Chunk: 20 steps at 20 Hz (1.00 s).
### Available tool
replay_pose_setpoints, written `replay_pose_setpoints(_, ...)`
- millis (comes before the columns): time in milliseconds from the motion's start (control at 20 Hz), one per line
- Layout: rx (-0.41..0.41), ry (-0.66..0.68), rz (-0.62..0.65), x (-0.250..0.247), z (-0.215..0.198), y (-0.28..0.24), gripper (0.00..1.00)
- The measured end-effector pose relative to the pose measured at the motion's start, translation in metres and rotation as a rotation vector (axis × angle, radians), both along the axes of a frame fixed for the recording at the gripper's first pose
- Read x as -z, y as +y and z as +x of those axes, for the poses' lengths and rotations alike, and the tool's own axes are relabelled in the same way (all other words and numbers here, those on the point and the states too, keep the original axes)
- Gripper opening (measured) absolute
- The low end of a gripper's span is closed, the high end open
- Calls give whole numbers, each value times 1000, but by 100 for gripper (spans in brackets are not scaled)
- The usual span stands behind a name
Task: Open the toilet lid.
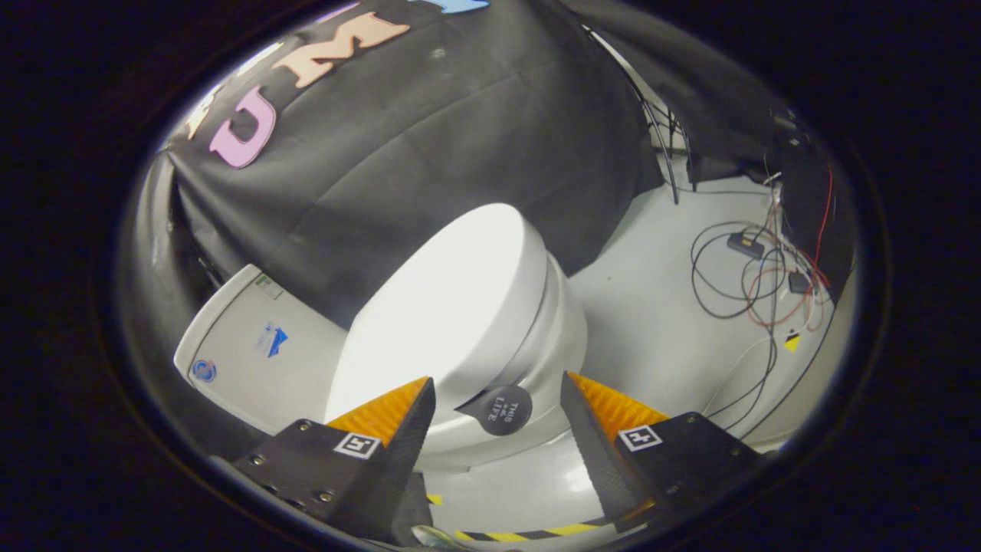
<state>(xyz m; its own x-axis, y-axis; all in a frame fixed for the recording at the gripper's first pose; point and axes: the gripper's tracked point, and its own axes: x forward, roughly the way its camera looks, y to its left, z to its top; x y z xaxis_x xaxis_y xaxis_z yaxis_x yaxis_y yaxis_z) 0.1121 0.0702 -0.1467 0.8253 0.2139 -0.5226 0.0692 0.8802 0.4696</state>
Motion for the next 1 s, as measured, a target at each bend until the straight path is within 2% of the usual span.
replay_pose_setpoints(150,9,22,9,9,1,1,97)
replay_pose_setpoints(250,6,46,36,17,3,5,82)
replay_pose_setpoints(350,4,62,102,19,4,13,80)
replay_pose_setpoints(400,3,77,123,20,2,14,70)
replay_pose_setpoints(500,53,91,106,31,6,1,50)
replay_pose_setpoints(600,78,89,167,28,7,6,26)
replay_pose_setpoints(750,85,71,242,24,10,9,26)
replay_pose_setpoints(850,116,76,313,53,33,24,26)
replay_pose_setpoints(900,126,84,354,31,19,5,7)
replay_pose_setpoints(1000,120,84,398,20,10,8,6)
